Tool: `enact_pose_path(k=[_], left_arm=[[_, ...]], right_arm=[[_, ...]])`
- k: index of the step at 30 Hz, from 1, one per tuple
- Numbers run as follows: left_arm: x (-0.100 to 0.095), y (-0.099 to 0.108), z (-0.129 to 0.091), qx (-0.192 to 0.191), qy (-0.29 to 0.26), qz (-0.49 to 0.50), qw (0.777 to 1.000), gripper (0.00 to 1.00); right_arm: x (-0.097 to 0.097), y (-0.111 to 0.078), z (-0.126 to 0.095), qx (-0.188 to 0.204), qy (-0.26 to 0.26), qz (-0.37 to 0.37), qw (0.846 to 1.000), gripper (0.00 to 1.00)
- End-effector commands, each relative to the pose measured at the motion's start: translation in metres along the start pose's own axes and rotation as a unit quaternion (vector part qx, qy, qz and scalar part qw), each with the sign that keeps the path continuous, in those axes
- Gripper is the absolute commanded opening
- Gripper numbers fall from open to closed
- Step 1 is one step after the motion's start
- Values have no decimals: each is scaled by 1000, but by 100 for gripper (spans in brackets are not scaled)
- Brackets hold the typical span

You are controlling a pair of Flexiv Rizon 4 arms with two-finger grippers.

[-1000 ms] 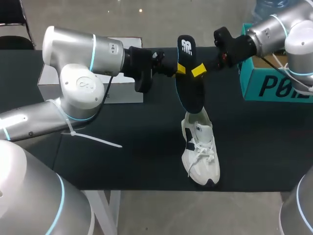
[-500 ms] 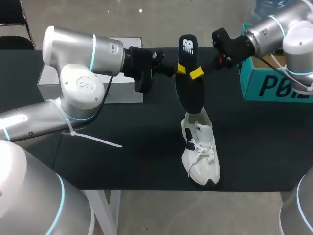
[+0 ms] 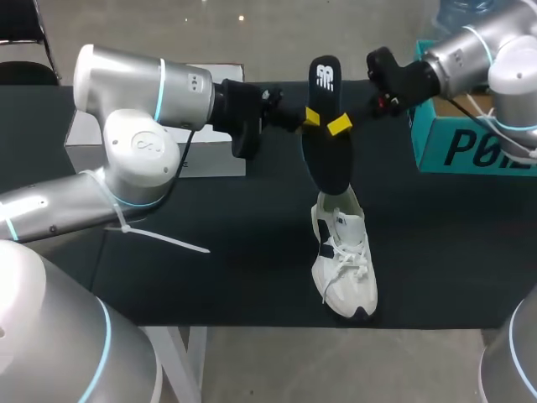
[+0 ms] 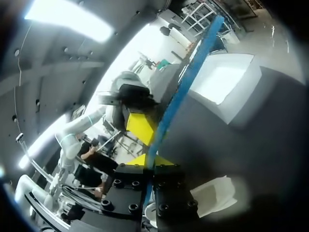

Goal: Take the shoe out of the shoebox, open the shoe tongue, remove and reinsert the insole, then place the shoe into the shoebox

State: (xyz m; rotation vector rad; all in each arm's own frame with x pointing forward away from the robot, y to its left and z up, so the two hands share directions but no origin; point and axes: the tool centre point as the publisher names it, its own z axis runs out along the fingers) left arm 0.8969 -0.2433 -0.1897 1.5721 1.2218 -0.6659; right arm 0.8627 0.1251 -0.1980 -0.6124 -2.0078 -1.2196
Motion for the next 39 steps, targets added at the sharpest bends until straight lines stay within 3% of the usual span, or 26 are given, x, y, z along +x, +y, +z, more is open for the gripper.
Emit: enact_pose_path(k=[1,12,20,27,39], left_arm=[[6,2,-7,0,6,-25,1000,100],[12,2,-41,34,38,-189,981,100],[17,-24,-58,50,42,-302,951,100],[28,-47,-60,45,42,-367,928,100],[41,-52,-71,16,66,-398,915,100]], right_arm=[[8,-11,-6,-13,-12,0,1000,0],[6,-21,-11,-19,-21,4,1000,0],[-3,-24,-11,-19,-23,7,1000,0],[-9,-22,-13,-21,-29,6,999,0],[-28,-18,-15,-22,-58,-8,998,0]])
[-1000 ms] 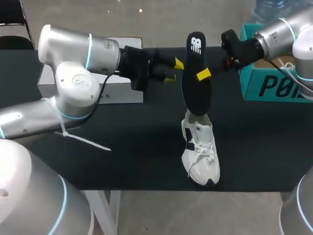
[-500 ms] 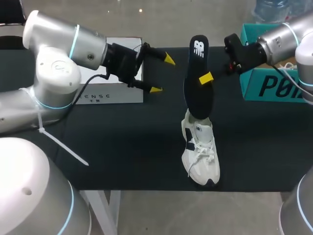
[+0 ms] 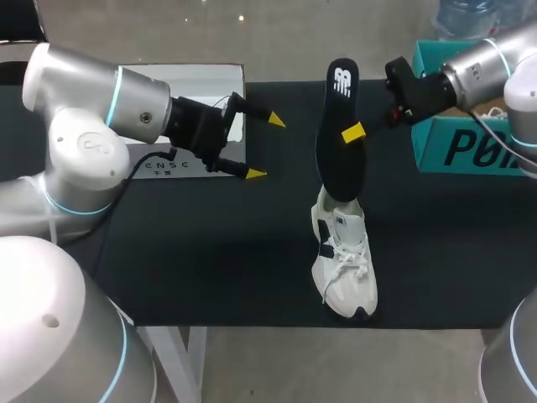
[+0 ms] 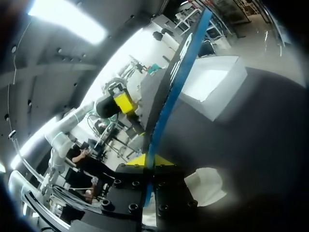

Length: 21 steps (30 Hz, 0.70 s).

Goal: Take the shoe out of the shoebox, open the shoe tongue, remove and reinsert the insole, then place the shoe into the shoebox

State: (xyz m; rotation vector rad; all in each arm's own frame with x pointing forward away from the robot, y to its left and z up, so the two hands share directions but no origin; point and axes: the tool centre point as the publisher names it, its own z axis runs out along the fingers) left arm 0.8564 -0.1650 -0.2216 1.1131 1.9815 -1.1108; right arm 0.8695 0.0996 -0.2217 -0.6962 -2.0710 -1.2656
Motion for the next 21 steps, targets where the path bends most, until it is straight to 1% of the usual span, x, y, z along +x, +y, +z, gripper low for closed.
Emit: enact_pose_path(k=[1,4,10,17,21], left_arm=[[0,-4,-4,-4,1,0,1000,100],[0,-4,-4,-4,1,0,1000,100],[0,-4,-4,-4,1,0,1000,100],[0,-4,-4,-4,1,0,1000,100],[0,-4,-4,-4,1,0,1000,100]], right_arm=[[-7,2,3,-2,-11,-4,1000,0],[-14,0,5,-1,-9,0,1000,0],[-28,2,1,0,-15,-4,1000,0],[-43,-3,-3,-3,-23,-12,1000,0],[-49,-6,-3,-3,-37,-24,999,0]])
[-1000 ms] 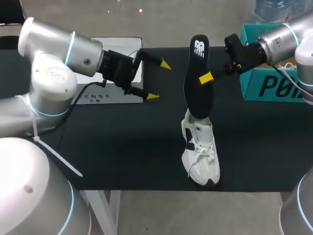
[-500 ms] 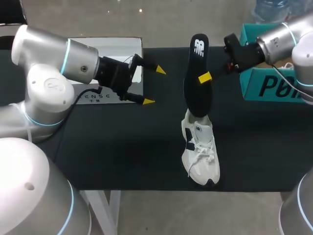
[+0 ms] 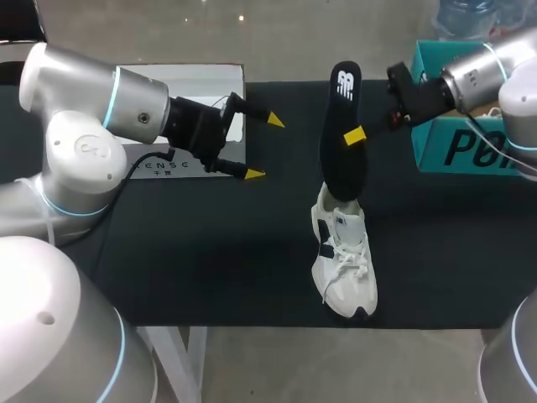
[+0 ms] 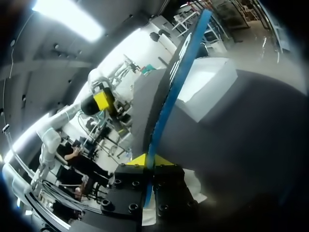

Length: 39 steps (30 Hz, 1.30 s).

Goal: Take the shoe out of the shoebox, open the shoe tongue, remove and reinsert the insole, then place the shoe into the shoebox

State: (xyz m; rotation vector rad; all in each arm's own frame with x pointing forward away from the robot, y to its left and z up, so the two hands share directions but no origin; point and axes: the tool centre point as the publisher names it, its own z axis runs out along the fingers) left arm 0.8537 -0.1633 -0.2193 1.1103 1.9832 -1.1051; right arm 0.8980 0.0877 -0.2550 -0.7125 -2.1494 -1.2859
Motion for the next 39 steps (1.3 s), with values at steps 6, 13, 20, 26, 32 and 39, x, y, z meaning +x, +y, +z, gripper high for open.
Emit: enact_pose_path(k=[6,13,20,26,32,39], left_arm=[[0,-1,-1,-1,1,0,1000,100],[0,-1,-1,-1,1,0,1000,100],[0,-1,-1,-1,1,0,1000,100],[0,-1,-1,-1,1,0,1000,100],[0,-1,-1,-1,1,0,1000,100],[0,-1,-1,-1,1,0,1000,100]], right_arm=[[-12,-9,3,7,-16,-1,1000,0],[-17,-14,-1,18,-32,-3,999,0],[-26,-21,2,35,-45,7,998,0],[-36,-28,6,44,-48,21,998,0],[-36,-28,9,42,-47,24,998,0],[-29,-26,10,27,-55,8,998,0]])
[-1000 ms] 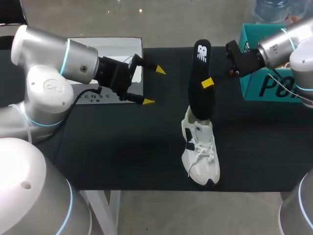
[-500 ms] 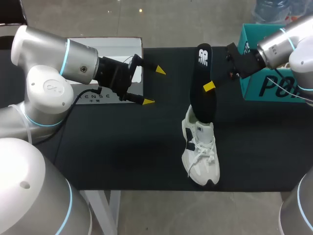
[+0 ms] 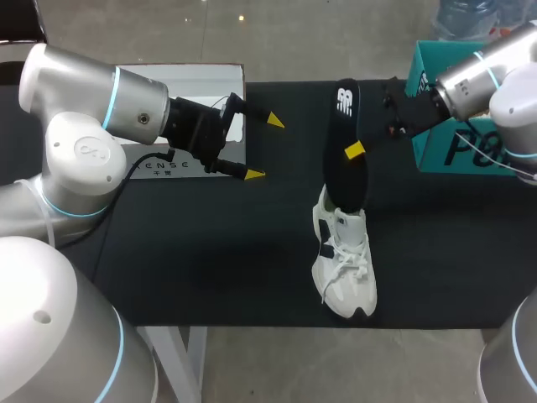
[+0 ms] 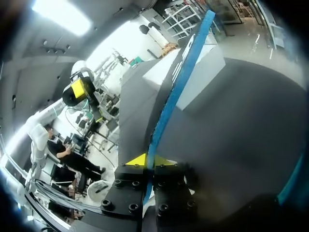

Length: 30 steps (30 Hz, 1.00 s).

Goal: Take the shoe out of the shoebox, open the shoe tongue, remove and reinsert the insole, then place the shoe into the shoebox

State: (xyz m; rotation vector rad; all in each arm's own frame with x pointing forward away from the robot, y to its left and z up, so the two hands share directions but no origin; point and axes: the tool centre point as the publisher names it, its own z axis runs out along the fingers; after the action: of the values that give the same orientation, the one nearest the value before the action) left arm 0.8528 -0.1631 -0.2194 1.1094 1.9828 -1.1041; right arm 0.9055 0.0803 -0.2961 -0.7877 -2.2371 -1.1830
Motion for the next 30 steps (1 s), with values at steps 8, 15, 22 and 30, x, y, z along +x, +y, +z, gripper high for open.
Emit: enact_pose_path(k=[8,15,22,30], left_arm=[[0,0,-1,-1,2,0,1000,100],[0,0,-1,-1,2,0,1000,100],[0,0,-1,-1,2,0,1000,100],[0,0,-1,-1,2,0,1000,100]], right_arm=[[15,-21,8,-14,-19,-15,1000,0],[24,-37,15,-19,-17,-13,1000,0],[26,-50,25,-14,-16,-11,1000,0],[22,-66,38,1,-12,1,1000,0]])
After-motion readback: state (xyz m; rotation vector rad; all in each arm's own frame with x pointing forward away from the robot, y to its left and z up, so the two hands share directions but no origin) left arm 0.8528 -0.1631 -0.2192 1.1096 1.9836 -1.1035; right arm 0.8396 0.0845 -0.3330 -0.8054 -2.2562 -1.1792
